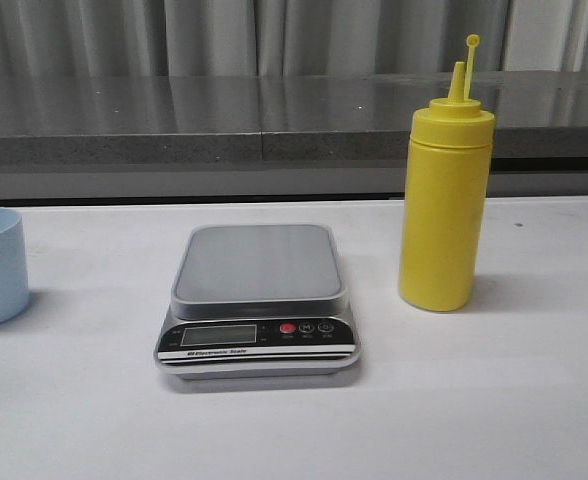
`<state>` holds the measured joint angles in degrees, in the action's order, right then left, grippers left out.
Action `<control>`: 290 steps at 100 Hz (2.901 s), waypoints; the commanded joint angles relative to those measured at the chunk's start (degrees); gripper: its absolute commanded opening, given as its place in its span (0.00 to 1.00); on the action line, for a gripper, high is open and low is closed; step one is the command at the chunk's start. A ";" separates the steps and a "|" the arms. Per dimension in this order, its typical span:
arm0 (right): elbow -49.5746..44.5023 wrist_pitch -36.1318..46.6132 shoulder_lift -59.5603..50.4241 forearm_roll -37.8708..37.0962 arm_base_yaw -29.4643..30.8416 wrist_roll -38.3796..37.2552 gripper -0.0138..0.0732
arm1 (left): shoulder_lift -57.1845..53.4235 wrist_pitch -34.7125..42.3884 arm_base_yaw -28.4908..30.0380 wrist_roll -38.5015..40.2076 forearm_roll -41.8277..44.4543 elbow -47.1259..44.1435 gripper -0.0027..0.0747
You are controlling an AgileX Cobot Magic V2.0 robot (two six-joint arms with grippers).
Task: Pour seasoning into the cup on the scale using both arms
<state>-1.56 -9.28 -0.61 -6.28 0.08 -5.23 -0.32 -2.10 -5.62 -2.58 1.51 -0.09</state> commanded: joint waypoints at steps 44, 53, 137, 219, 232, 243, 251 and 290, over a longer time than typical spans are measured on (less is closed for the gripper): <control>-0.06 4.64 -0.88 -0.22 0.35 0.28 0.02 | -1.89 4.45 0.06 0.36 -2.25 0.51 0.01; -0.06 4.64 -0.88 -0.22 0.35 0.28 0.02 | -1.18 0.98 0.06 0.36 -2.99 2.92 0.01; -0.06 4.64 -0.88 -0.22 0.35 0.28 0.02 | 58.12 -28.39 0.06 6.96 -2.99 52.18 0.01; -0.06 4.64 -0.88 -0.22 0.35 0.28 0.02 | 77.94 -24.96 0.06 6.96 -1.51 54.41 0.58; -0.06 4.64 -0.88 -0.22 0.35 0.28 0.02 | 77.94 -23.68 0.06 6.96 -1.51 54.41 0.71; -0.06 4.64 -0.88 -0.22 0.35 0.28 0.02 | 78.08 -23.00 0.06 6.96 -1.51 54.41 0.70; -0.06 4.64 -0.88 -0.22 0.35 0.28 0.02 | 78.95 -22.20 0.08 6.96 -1.51 54.41 0.70; -0.06 4.59 -0.88 -0.22 0.35 0.28 0.02 | 84.77 -21.25 2.39 6.96 -1.94 54.50 0.70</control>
<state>-1.56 -9.28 -0.61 -6.24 0.08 -5.23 85.43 -27.13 -3.76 3.95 0.00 52.42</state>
